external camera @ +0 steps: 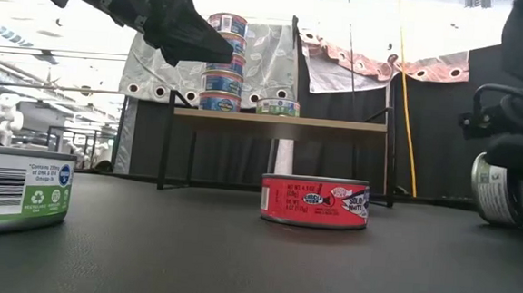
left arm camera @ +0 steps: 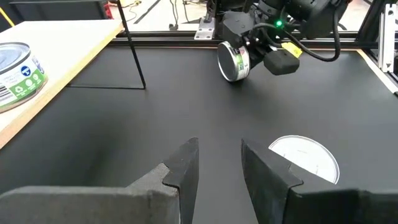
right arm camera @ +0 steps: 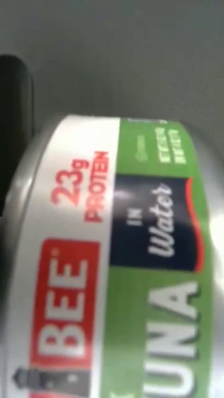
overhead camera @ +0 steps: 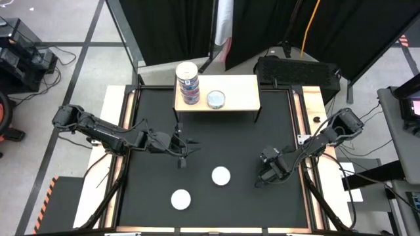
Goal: Stack canned seafood by type on shelf
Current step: Stack the green tuna can on top of the other green tuna can on the shelf
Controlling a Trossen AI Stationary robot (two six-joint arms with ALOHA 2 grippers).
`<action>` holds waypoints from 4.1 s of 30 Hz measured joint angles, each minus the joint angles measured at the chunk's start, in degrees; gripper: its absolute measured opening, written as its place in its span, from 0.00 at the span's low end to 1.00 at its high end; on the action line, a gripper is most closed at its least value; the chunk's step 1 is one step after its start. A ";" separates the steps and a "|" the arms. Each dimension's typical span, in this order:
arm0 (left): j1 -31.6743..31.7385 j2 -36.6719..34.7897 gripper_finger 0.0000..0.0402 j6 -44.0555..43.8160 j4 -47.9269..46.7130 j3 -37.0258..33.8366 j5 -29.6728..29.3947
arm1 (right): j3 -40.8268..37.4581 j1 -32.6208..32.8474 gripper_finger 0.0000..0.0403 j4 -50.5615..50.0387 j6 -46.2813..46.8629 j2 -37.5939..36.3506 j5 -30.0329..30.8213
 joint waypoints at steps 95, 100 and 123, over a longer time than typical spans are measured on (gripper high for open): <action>-0.17 -0.02 0.31 0.04 0.68 0.00 0.15 | 13.15 -1.68 0.01 -18.21 -9.01 -3.80 -11.99; -0.17 -0.02 0.31 0.04 0.68 0.00 0.15 | 13.01 -1.68 0.01 -18.21 -6.22 -3.83 -11.20; -0.17 -0.02 0.31 -0.02 1.03 0.00 0.17 | 4.06 -1.68 0.00 -12.41 -0.67 -9.81 -11.54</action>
